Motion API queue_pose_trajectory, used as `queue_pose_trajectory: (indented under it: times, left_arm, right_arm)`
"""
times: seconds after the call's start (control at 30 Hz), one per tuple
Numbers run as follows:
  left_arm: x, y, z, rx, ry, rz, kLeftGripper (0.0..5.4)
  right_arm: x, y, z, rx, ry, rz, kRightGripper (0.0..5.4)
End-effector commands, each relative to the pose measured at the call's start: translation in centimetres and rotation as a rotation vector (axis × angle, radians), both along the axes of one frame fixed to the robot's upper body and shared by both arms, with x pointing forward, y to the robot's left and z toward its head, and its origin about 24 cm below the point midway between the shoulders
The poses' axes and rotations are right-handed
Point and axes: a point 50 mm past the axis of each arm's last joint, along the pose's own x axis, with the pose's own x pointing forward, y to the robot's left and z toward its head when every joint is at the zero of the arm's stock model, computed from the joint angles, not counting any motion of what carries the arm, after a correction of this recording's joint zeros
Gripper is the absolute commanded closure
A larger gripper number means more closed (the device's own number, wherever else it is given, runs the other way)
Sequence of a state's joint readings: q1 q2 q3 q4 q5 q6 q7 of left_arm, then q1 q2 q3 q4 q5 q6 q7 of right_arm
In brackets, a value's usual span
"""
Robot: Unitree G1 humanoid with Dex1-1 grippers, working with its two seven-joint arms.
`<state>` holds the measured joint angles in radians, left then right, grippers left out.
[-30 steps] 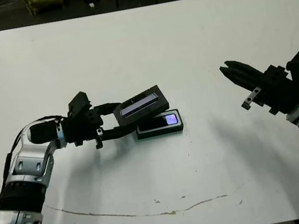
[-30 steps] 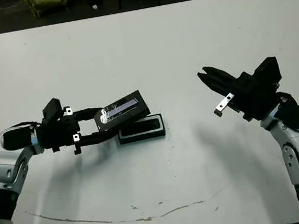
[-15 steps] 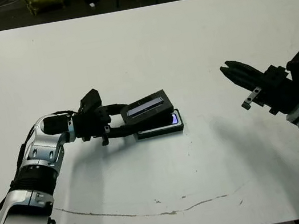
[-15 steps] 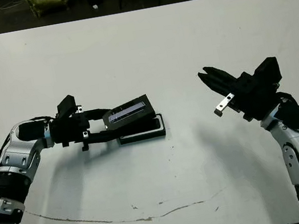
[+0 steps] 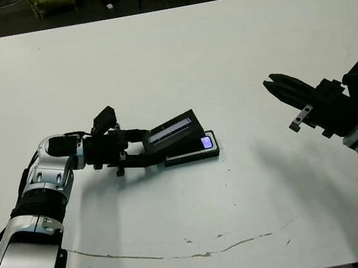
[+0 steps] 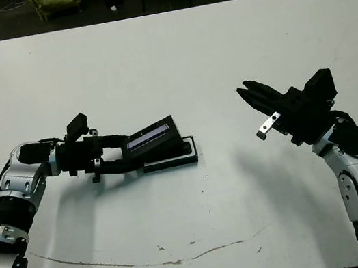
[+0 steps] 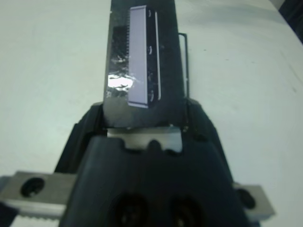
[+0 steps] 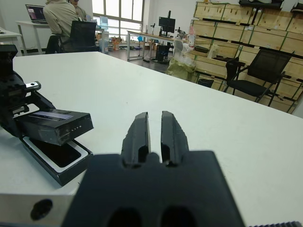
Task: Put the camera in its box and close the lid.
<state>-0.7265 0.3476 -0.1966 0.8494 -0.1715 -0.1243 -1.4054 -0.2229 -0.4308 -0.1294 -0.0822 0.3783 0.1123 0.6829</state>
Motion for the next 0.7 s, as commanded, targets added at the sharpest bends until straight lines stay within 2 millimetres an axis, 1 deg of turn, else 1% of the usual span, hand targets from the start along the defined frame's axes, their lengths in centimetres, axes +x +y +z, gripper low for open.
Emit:
queue_pose_trajectory:
  times: [0.03, 0.17, 0.47, 0.7]
  left_arm:
    - [-0.6, -0.1, -1.4, 0.022, 0.06, -0.03, 3.18]
    - [-0.5, -0.2, -1.7, 0.039, 0.089, -0.026, 3.18]
    - [-0.5, -0.8, -1.4, 0.019, 0.044, -0.046, 3.18]
    - [-0.2, -1.4, -1.4, 0.055, 0.069, -0.045, 3.18]
  right_arm:
    - [-0.1, -0.4, -0.6, -0.009, 0.027, -0.008, 5.4]
    - [-0.1, -0.4, -0.6, -0.012, 0.03, -0.007, 5.4]
    - [-0.1, -0.4, -0.5, -0.024, 0.035, -0.015, 5.4]
    - [-0.2, -0.4, -0.6, -0.006, 0.04, -0.008, 5.4]
